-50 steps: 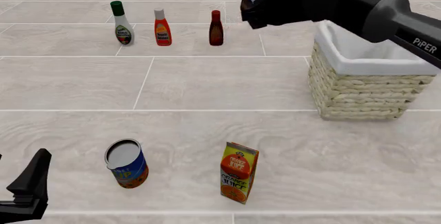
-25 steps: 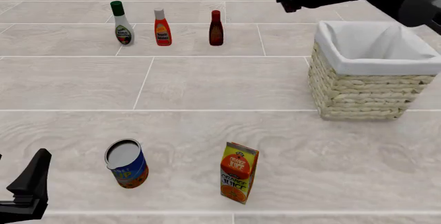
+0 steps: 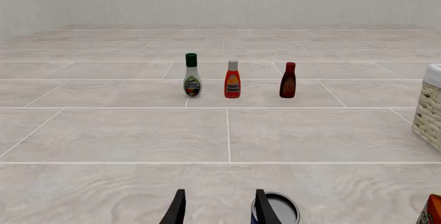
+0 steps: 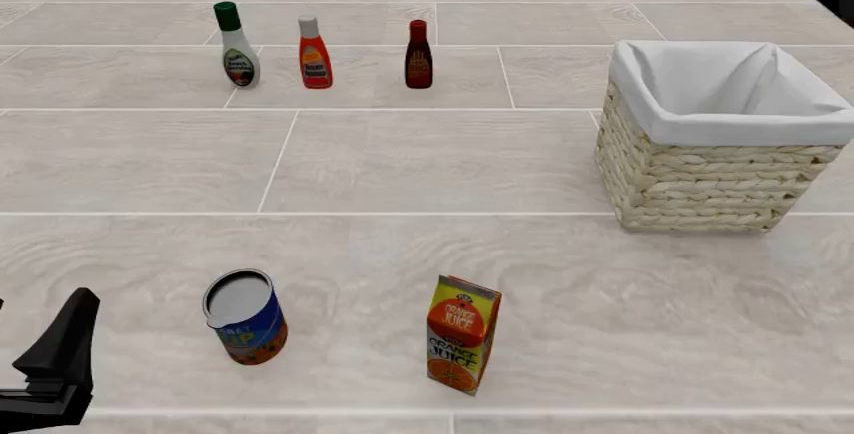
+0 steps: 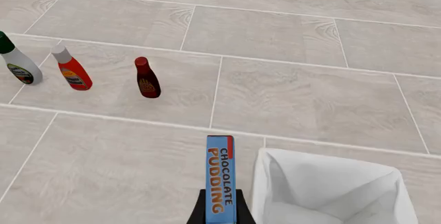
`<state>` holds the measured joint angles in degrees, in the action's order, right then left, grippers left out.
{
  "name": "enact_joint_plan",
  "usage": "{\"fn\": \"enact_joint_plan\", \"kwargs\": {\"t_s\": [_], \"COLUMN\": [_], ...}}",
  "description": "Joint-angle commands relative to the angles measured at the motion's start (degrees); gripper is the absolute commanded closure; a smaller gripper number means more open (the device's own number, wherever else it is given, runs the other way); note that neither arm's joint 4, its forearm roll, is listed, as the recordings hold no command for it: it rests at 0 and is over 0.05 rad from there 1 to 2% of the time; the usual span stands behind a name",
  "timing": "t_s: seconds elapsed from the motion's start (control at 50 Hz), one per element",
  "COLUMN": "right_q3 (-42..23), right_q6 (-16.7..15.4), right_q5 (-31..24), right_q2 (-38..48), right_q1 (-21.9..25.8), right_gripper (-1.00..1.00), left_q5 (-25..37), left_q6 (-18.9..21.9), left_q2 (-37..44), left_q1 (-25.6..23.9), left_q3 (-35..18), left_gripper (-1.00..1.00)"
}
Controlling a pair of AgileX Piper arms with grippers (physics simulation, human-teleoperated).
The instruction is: Pick the chocolate pudding and place it in the basket.
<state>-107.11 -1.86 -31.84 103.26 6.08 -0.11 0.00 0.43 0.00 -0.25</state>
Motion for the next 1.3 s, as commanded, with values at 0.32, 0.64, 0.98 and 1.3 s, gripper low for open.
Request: {"fn": "enact_joint_plan", "kwargs": {"t_s": [0.32, 0.64, 0.98, 1.3], "right_q3": [-0.24, -0.34, 0.86, 1.76], "right_q6": [3.77, 6.13, 7.75, 8.81], "right_q5": [-1.04, -1.05, -0.58, 0.08], "right_q2": [-0.45, 1.16, 1.89, 3.81], "right_q1": [-7.93, -11.79, -14.76, -16.35], "right_gripper": [1.0, 1.0, 1.0, 1.0], "left_q5": [0.0, 0.0, 0.0, 0.0], "left_q6": [0.0, 0.0, 0.0, 0.0], "left_q2": [0.0, 0.0, 0.0, 0.0], "left_q1": [0.0, 0.0, 0.0, 0.0], "left_q3": [0.0, 0.0, 0.0, 0.0], "left_gripper": [-1.0, -1.0, -1.0, -1.0]}}
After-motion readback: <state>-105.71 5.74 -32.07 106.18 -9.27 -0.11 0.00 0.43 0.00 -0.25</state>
